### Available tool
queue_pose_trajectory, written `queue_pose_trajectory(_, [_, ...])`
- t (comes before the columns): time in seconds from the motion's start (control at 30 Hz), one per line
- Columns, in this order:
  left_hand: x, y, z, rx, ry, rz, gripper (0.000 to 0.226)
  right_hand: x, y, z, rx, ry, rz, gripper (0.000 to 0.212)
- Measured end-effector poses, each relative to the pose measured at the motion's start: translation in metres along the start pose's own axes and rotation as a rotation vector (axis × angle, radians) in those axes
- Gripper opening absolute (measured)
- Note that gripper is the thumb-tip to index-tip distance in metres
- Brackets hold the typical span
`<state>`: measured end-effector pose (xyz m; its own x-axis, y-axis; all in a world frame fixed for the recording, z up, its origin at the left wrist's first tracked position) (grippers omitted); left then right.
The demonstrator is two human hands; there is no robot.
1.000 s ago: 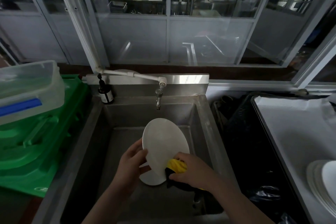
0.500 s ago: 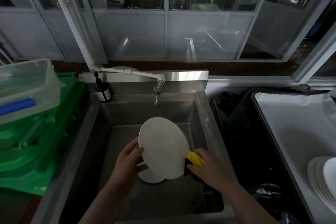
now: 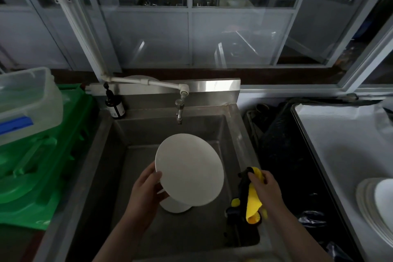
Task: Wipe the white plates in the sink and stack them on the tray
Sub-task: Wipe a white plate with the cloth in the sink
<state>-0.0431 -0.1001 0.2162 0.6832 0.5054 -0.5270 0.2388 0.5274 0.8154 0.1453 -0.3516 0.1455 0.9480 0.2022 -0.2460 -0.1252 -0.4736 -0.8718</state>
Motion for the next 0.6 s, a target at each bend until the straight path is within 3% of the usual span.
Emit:
queue_pose_trajectory(0.27, [0.0,-0.005,0.003,0.035,-0.021,-0.03,0.034,0.015,0.014,-0.025,0.041,0.25,0.146,0.056])
queue_pose_trajectory(0.6, [0.002,-0.014,0.007,0.065,-0.043,-0.054,0.035,0.018,0.029,-0.034,-0.092,0.27,0.185,0.044])
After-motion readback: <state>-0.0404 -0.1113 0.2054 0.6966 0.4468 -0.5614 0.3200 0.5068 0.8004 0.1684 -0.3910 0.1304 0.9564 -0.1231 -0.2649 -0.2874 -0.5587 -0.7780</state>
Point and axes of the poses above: each hand's wrist, its own x-axis towards the middle knuckle, its own z-axis out of the palm, y = z × x, the point moved 1 cm from there along x, towards the middle knuckle, and after that the axes turned 11 degrees about -z, right-handed, at the moved point
